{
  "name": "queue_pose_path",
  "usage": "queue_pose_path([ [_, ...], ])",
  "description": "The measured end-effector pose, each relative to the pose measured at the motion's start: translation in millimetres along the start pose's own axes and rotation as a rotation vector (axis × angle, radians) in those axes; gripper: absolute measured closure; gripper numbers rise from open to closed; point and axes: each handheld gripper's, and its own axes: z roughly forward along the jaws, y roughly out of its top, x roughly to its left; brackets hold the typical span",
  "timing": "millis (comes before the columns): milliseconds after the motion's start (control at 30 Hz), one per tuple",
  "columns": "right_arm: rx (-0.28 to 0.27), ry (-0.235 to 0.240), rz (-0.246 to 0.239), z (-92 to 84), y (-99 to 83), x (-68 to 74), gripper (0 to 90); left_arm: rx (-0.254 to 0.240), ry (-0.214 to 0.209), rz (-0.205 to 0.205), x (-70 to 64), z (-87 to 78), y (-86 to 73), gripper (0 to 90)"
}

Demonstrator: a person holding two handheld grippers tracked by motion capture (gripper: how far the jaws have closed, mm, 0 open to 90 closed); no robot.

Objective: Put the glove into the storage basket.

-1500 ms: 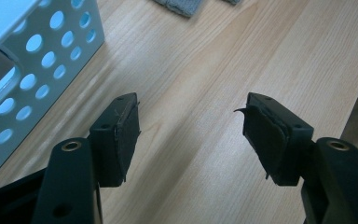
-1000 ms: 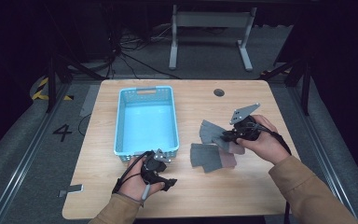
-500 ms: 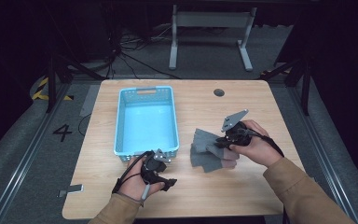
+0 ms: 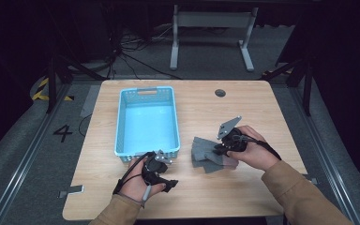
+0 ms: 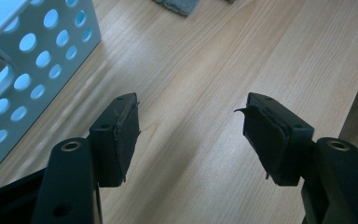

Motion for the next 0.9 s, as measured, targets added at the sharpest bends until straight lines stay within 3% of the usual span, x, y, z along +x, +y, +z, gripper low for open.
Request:
queue_pose_path([
  [700,0.067,0.004,-0.045,19.3,0.8,3.2,78.9,0.003,-0.003,0.004,-0.1,1.5,0.7,36.7],
  [900,0.025,0.002,-0.043,18.3,-2.2,5.9,64.5,0.005,-0.008,0.016,-1.2,4.4,4.2,36.7],
])
